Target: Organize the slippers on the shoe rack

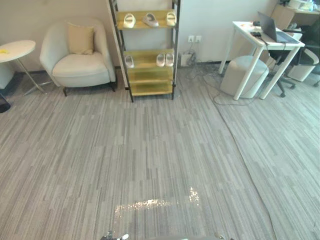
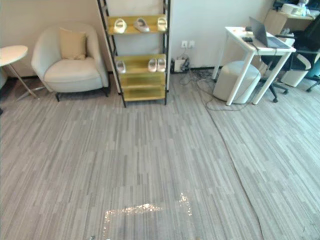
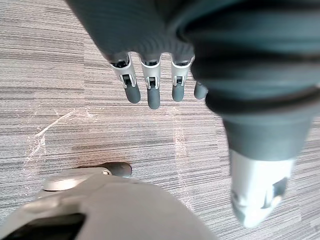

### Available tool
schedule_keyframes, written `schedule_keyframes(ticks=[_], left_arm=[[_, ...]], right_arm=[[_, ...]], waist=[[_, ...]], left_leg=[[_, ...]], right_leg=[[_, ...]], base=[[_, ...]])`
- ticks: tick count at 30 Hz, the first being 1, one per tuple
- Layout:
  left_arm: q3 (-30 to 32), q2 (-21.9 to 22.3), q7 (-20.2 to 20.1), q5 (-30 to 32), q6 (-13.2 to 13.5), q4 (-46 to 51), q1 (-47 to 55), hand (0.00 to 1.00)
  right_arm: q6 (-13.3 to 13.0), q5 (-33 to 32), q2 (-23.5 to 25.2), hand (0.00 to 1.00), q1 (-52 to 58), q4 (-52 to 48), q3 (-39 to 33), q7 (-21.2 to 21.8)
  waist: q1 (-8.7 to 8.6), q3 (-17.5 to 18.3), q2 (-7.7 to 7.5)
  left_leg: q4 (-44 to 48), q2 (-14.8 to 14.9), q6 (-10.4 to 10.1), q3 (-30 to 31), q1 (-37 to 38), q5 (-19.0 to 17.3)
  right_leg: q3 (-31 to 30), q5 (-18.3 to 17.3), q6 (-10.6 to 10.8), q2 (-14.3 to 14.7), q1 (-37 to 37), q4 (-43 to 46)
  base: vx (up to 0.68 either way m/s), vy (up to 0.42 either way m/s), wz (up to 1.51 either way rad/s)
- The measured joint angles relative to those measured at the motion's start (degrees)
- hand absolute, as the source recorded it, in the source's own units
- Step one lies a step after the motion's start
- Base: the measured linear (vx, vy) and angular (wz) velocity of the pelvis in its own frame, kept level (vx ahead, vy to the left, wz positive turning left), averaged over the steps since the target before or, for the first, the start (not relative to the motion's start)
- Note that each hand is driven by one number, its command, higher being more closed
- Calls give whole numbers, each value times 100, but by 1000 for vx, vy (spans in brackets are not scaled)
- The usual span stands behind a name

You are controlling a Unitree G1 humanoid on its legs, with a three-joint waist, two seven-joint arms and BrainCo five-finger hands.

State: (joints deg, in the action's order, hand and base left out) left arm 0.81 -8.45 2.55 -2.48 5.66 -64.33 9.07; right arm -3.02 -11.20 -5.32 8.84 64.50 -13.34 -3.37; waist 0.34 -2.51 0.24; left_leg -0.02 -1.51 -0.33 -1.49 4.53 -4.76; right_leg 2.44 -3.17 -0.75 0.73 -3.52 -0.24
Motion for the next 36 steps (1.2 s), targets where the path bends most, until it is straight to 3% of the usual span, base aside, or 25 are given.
schedule_keyframes(ticks=[14,27,30,32,34,36], left_arm=[[-9,18,2,4,32,-58,-255,0],[-2,-44,5,1,30,-41,-295,0],[11,-76,7,-3,27,-39,-381,0],[212,-58,7,-6,27,119,-390,0],[553,44,55,-25,24,412,-380,0],[940,252,102,-118,26,625,-306,0]], right_arm=[[-60,260,220,0,-630,-12,54,9],[-57,398,260,0,-667,-17,229,-2],[-61,396,282,0,-674,-65,220,-3],[-103,390,307,0,-693,-102,217,-4],[-91,385,303,0,-646,-236,238,-8],[-86,382,289,0,-585,-363,244,-38]], waist=[[34,-219,8],[36,-300,-113],[45,-385,-151],[64,-533,-167],[109,-607,-198],[260,-666,-84]], left_leg=[[-290,10,-83,88,185,131],[-465,21,-90,123,236,175],[361,32,-154,111,-79,-286],[1696,85,-334,-74,-547,-704],[3342,232,-349,-421,-1265,-721],[4826,588,-133,-749,-1904,-583]], right_leg=[[223,35,96,2,-200,-222],[300,48,55,16,-261,-382],[324,-177,10,7,-214,-98],[329,-453,-85,-12,-219,181],[327,-700,-175,-48,-225,450],[255,-893,-278,27,-379,624]], base=[[4,-8,5],[7,-5,2],[45,-16,5],[-2,-26,9],[-18,-38,-3],[118,25,-19]])
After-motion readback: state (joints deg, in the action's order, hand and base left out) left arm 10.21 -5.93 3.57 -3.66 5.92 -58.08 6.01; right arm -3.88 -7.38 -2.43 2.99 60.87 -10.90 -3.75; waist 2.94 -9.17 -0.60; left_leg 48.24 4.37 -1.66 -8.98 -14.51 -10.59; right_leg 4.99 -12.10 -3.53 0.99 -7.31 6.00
